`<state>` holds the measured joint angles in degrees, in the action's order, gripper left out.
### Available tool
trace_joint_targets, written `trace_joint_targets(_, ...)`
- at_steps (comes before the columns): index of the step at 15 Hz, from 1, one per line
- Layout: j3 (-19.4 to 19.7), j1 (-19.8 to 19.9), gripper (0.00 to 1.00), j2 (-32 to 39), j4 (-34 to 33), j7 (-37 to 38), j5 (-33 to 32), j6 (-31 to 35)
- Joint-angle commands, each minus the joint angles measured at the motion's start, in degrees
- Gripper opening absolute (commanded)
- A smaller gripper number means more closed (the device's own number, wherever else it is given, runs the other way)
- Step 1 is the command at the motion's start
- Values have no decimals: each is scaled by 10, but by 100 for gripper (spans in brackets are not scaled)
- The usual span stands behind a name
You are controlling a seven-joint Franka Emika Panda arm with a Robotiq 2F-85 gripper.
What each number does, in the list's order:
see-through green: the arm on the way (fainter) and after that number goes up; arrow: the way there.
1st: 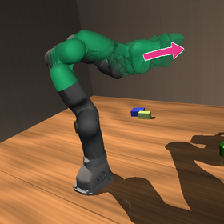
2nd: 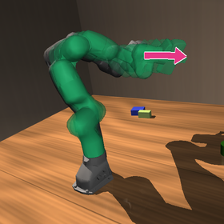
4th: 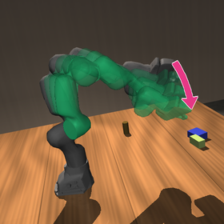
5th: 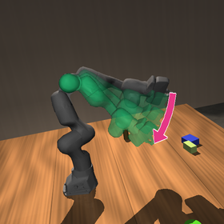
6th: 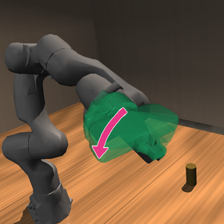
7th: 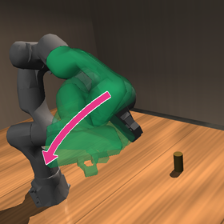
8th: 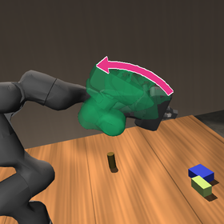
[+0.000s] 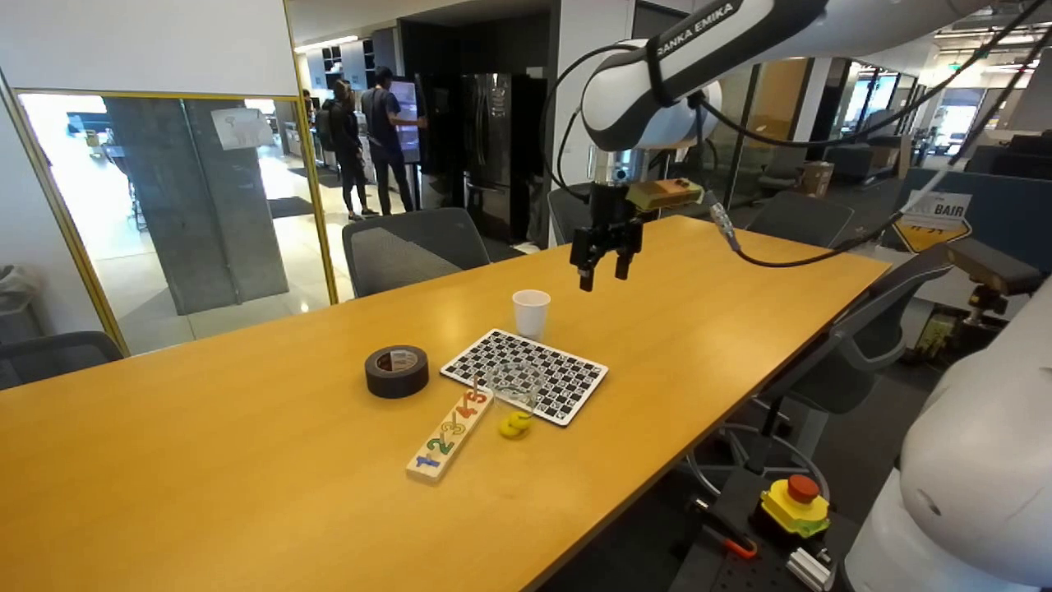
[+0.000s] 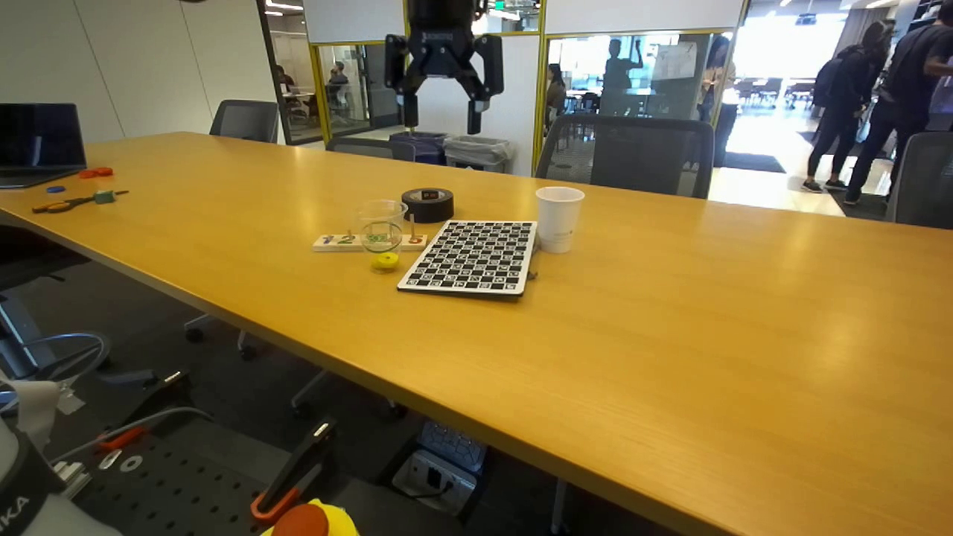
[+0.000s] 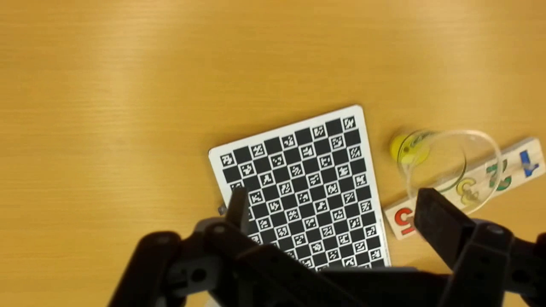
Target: Put an orange block in the white cup then a yellow block in the clear cup, then put two orange blocks in the white cup then a yellow block in the clear cup and lastly the orange block in the white cup
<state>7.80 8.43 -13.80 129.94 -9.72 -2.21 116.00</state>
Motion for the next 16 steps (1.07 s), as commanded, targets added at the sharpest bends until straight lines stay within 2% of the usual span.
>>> trace_joint_targets(1,-10,-10,100,-145,114,-9,-29,-16)
trace_joint_targets(4,-14,-16,100,-212,157,-11,-33,-42)
trace_joint_targets(9,-11,-21,100,-278,187,-17,-32,-98)
trace_joint_targets(14,-3,-18,100,-304,199,-21,-34,-111)
trace_joint_targets(16,-3,-21,100,-284,193,-11,-29,-104)
